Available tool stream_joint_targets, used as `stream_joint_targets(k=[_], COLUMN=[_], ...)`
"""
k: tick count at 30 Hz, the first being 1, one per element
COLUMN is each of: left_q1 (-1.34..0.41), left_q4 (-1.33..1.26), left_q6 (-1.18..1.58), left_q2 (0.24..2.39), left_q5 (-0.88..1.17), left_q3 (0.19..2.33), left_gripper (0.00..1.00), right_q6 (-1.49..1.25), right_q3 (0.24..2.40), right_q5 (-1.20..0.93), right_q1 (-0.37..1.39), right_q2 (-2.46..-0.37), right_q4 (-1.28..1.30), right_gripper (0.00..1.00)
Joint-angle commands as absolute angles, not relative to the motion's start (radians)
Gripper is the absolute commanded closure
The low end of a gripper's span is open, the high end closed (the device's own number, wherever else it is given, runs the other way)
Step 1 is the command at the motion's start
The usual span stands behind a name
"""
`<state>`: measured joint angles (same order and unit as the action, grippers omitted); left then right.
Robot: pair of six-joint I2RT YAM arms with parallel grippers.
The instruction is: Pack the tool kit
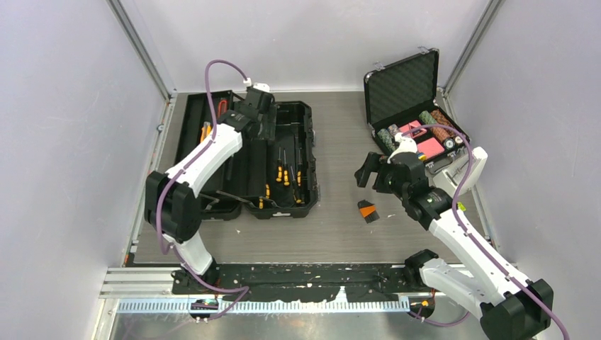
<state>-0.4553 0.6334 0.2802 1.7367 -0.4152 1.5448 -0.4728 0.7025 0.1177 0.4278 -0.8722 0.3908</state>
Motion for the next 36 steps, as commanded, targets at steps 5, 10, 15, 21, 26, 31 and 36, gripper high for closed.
stream_joint_targets(k=[5,10,15,21,26,31,36], left_q1=[-0.440,-0.440,-0.439,-0.437,-0.437,-0.438,-0.437], left_q4=[0.585,0.582,0.576,0.597,0.626,0.647,0.626], left_q6=[0.362,0.385,0.377,0.340,0.322,0.274,0.217], left_q2=[1.521,1.383,1.215,1.042,0.924,0.824,0.737], left_q5=[-0.130,-0.069,-0.108,-0.174,-0.188,-0.231,-0.256], left_q3=[1.512,1.461,1.373,1.268,1.170,1.077,0.997], left_gripper=[0.24,0.17,0.05,0.00,0.00,0.00,0.00], right_q6=[-0.420,-0.382,-0.370,-0.349,-0.316,-0.280,-0.256], right_q3=[0.803,0.814,0.779,0.762,0.797,0.827,0.847], right_q5=[0.085,0.022,-0.039,-0.025,-0.006,0.071,0.111], right_q1=[0.423,0.425,0.426,0.435,0.442,0.461,0.465], right_q2=[-0.978,-1.061,-1.132,-1.214,-1.310,-1.406,-1.458], right_q4=[0.526,0.669,0.731,0.709,0.674,0.662,0.635], right_gripper=[0.02,0.00,0.04,0.04,0.07,0.09,0.10])
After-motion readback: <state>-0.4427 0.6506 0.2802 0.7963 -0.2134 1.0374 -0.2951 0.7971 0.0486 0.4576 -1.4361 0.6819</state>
